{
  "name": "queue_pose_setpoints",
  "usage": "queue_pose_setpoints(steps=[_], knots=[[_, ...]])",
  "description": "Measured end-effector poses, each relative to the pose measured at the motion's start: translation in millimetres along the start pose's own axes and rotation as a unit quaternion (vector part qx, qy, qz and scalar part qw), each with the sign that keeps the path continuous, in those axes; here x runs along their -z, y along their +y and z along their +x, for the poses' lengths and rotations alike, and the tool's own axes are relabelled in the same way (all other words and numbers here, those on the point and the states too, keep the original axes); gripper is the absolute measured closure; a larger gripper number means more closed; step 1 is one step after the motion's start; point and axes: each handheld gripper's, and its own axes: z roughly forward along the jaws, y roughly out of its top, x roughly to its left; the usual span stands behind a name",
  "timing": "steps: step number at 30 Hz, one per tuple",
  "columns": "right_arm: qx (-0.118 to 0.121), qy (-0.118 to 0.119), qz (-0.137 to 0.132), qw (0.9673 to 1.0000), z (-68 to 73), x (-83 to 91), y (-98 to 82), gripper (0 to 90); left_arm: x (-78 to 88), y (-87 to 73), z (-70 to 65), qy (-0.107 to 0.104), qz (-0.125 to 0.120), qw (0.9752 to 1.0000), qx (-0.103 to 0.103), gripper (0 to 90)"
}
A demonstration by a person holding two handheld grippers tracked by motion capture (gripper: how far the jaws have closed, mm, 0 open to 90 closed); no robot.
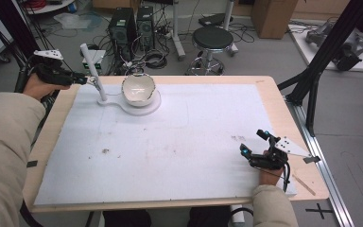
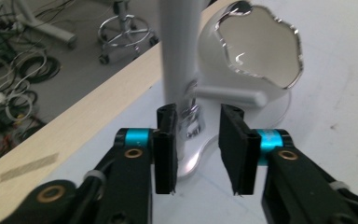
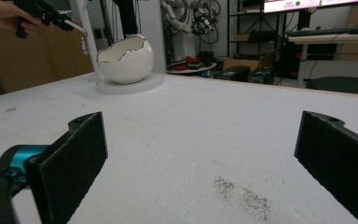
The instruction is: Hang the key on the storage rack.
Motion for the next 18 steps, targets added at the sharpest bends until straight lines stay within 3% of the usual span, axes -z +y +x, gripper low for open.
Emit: queue_pose_setpoints(steps=[5,8,10,12,16,18], knots=[[-0.001,0.000,0.000,1.0000,-0.1,-0.1,0.0,1.5,14.9,-9.3,-0.1,0.035,-0.028,0.9990,0.003,50.9],[0.001,0.000,-0.001,1.0000,0.0,-0.2,0.0,1.5,23.2,-13.4,-6.5,0.045,-0.045,0.9980,-0.002,40.5],[-0.002,0.002,0.001,1.0000,0.4,-0.2,0.0,1.5,28.8,-14.3,-14.1,0.053,-0.058,0.9969,0.001,28.8],[-0.001,0.001,0.000,1.0000,0.0,-0.3,0.0,1.5,37.2,-15.6,-25.4,0.052,-0.074,0.9959,-0.009,22.9],[-0.003,0.002,0.003,1.0000,0.7,-0.4,0.1,1.5,56.5,-19.9,-51.1,0.069,-0.106,0.9918,-0.017,4.7],[-0.002,0.003,0.003,1.0000,0.3,-0.3,0.2,1.5,65.1,-21.8,-62.7,0.070,-0.123,0.9898,-0.019,1.7]])
